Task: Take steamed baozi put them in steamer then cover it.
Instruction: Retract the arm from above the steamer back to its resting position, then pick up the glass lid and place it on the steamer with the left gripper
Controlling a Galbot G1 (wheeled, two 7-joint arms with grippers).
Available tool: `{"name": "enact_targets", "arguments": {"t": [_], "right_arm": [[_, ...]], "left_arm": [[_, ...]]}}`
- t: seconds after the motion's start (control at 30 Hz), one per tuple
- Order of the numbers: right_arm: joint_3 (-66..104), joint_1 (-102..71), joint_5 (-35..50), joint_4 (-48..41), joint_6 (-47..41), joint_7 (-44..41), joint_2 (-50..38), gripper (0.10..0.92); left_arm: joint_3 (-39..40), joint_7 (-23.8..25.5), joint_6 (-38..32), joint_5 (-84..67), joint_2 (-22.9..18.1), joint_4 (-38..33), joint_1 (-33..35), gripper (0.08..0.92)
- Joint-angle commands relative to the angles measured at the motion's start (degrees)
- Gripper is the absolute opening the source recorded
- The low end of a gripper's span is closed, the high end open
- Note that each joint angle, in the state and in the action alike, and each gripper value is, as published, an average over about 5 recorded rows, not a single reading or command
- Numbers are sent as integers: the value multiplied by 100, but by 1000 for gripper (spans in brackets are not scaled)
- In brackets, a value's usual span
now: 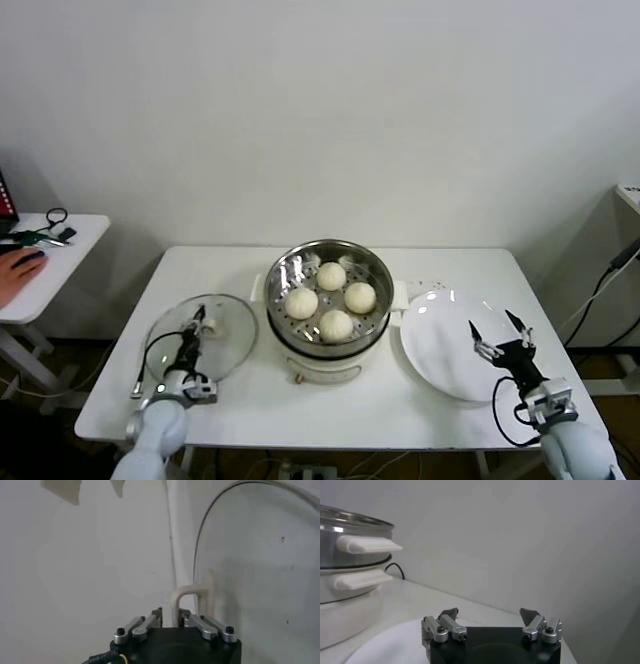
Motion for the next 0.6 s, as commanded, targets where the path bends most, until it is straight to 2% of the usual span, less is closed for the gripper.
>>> {"name": "enact_targets", "arguments": {"t": [0.03,0.13,0.2,0.47,0.6], "right_arm": [[-27,39,-89,-7,16,-5,2,823],[-29,57,-95,-32,19,-5,-22,823],[-28,76,-91,-51,20,-5,-50,823],[-31,140,-99,-91,25,-4,-95,823],[-60,201,-140,-154,32,-4,-111,823]], "left_arm": [[17,37,68,-293,112,-406,124,238],[35,4,248,-507,225,-817,318,169],[41,-16,399,-651,329,-1170,491,151],[-108,-12,1478,-871,785,-2819,1320,150],[-106,234,2183,-937,1055,-3663,1720,150]]}}
